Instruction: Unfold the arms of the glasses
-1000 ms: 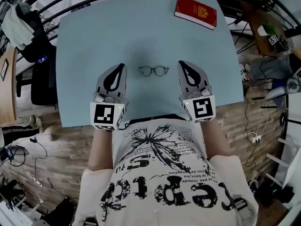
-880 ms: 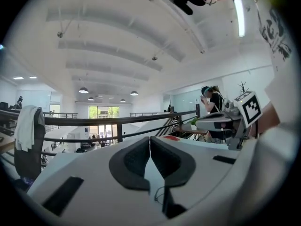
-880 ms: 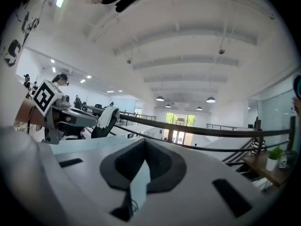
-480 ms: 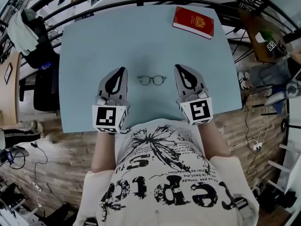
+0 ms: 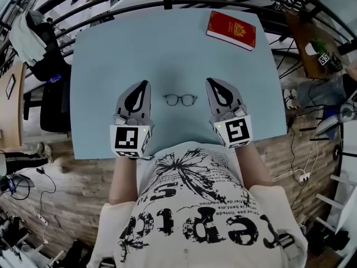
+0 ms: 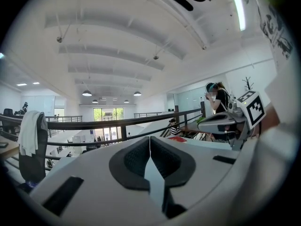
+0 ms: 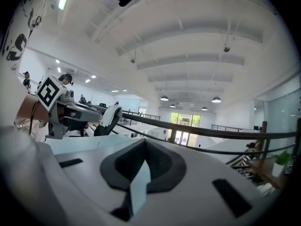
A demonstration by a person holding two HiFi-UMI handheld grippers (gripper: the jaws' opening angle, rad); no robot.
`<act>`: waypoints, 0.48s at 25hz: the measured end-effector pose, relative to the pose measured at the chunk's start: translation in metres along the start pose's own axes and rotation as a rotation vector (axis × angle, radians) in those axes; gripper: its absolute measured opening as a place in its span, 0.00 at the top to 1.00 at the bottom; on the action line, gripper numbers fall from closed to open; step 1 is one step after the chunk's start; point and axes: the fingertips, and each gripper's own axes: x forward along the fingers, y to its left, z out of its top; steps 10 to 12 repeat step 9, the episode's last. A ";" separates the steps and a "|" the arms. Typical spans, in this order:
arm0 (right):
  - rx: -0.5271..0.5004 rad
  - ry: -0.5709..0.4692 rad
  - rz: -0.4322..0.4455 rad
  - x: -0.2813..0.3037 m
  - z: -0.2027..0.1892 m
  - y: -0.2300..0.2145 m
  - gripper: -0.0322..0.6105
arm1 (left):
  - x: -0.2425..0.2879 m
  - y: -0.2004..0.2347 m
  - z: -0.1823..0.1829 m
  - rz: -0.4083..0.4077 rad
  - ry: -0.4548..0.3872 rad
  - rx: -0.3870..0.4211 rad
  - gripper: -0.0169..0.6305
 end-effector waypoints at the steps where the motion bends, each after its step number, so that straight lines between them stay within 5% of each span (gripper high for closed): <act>1: -0.007 0.001 0.003 0.002 0.000 0.000 0.94 | 0.001 0.001 0.000 0.004 0.002 0.007 0.94; 12: -0.014 0.007 0.004 0.009 -0.005 -0.007 0.94 | 0.010 0.001 -0.001 -0.012 -0.006 0.011 0.94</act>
